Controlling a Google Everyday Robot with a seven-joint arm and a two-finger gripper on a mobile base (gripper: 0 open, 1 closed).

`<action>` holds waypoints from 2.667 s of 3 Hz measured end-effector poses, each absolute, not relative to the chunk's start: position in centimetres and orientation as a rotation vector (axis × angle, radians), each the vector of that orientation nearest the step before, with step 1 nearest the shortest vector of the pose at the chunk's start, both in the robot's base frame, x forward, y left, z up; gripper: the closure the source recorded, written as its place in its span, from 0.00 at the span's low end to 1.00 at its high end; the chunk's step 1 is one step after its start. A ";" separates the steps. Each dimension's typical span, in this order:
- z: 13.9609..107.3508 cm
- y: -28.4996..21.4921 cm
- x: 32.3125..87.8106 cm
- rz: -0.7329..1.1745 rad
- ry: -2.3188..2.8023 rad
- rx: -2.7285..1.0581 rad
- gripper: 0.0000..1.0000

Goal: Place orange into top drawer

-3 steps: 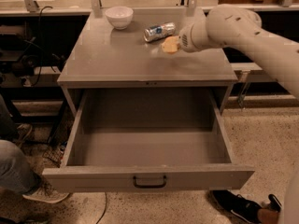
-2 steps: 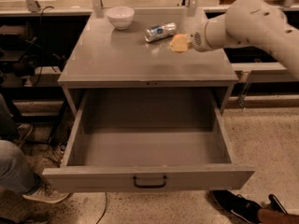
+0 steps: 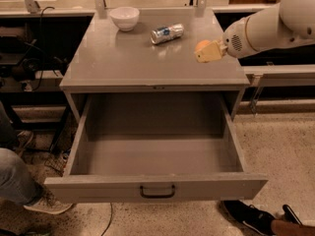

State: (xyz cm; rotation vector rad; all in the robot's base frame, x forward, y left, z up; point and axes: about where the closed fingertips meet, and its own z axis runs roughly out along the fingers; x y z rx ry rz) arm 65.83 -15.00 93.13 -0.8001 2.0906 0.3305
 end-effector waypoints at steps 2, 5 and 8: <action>92.8 -14.4 66.0 0.341 2.083 -0.830 1.00; 81.4 -7.6 55.5 0.602 1.921 -1.293 1.00; 76.2 -5.0 52.8 0.712 1.906 -1.326 1.00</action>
Offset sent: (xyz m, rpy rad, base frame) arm 0.0026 0.0095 -0.0074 -0.0098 -0.0030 0.0635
